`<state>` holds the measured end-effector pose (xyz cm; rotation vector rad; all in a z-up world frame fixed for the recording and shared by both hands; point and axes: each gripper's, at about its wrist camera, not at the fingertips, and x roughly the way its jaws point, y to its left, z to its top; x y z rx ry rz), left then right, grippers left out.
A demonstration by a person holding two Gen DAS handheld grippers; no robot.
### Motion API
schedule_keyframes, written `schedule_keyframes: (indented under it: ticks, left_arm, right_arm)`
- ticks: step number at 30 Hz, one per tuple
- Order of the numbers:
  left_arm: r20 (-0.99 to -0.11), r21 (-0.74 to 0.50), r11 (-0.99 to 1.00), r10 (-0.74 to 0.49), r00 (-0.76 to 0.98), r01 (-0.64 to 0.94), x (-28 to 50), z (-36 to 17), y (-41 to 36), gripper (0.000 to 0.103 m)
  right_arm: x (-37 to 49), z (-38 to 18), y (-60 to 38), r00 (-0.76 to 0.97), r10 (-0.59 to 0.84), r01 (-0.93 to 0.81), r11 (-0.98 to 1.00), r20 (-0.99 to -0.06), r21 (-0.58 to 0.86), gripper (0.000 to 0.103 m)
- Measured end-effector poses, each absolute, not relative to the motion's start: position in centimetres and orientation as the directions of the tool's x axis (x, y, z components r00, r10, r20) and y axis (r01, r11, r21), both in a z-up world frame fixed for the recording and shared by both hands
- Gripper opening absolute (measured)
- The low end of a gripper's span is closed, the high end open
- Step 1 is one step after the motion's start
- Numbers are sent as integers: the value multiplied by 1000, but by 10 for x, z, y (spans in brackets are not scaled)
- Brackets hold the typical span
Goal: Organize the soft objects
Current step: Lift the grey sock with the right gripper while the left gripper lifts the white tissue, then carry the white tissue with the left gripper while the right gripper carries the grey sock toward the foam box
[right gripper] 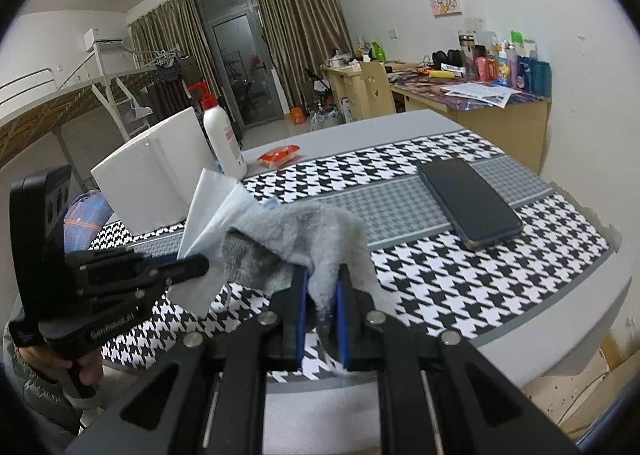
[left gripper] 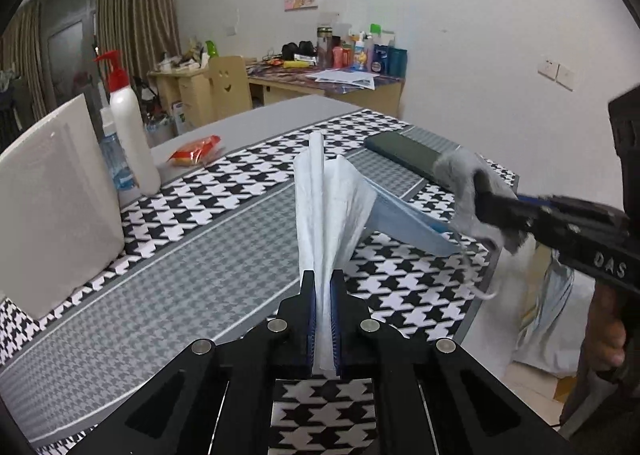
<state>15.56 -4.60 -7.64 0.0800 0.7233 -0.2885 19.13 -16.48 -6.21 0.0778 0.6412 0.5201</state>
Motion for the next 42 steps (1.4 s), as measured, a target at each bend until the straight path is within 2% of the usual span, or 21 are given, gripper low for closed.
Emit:
schedule_keyframes:
  ticks: [5, 9, 13, 26, 33, 34, 36, 37, 38, 42]
  left_arm:
    - [-673, -31, 952, -245, 698, 304, 147, -81, -45, 7]
    - [-665, -32, 955, -241, 707, 295, 143, -79, -38, 7]
    - [-648, -46, 958, -244, 721, 283, 140, -75, -30, 7]
    - [-602, -71, 964, -248, 759, 258, 132, -59, -6, 6]
    - [-633, -32, 952, -256, 731, 306, 125, -70, -15, 7]
    - [-637, -18, 952, -247, 730, 306, 123, -73, -16, 12]
    - [-661, 7, 954, -222, 717, 301, 124, -80, -19, 36]
    - [-668, 21, 956, -204, 716, 292, 123, -84, -20, 58]
    - [-668, 32, 957, -194, 719, 289, 123, -86, -21, 70]
    - [-685, 50, 942, -209, 698, 331, 121, -93, -29, 77]
  right_arm:
    - [203, -68, -149, 669, 482, -441, 870, -566, 219, 16]
    - [222, -93, -135, 626, 444, -415, 886, -641, 208, 16]
    - [228, -107, -128, 595, 441, -419, 884, -672, 209, 16]
    - [226, -113, -124, 598, 400, -399, 900, -695, 176, 16]
    - [226, -104, -123, 610, 405, -404, 898, -681, 172, 16]
    - [226, -104, -122, 609, 405, -407, 898, -682, 169, 16]
    - [225, -105, -120, 608, 399, -407, 899, -686, 162, 16]
    - [226, -107, -120, 606, 397, -404, 900, -689, 163, 16]
    - [227, -107, -120, 604, 397, -403, 900, -691, 165, 16]
    - [227, -107, -118, 604, 398, -406, 899, -691, 163, 16]
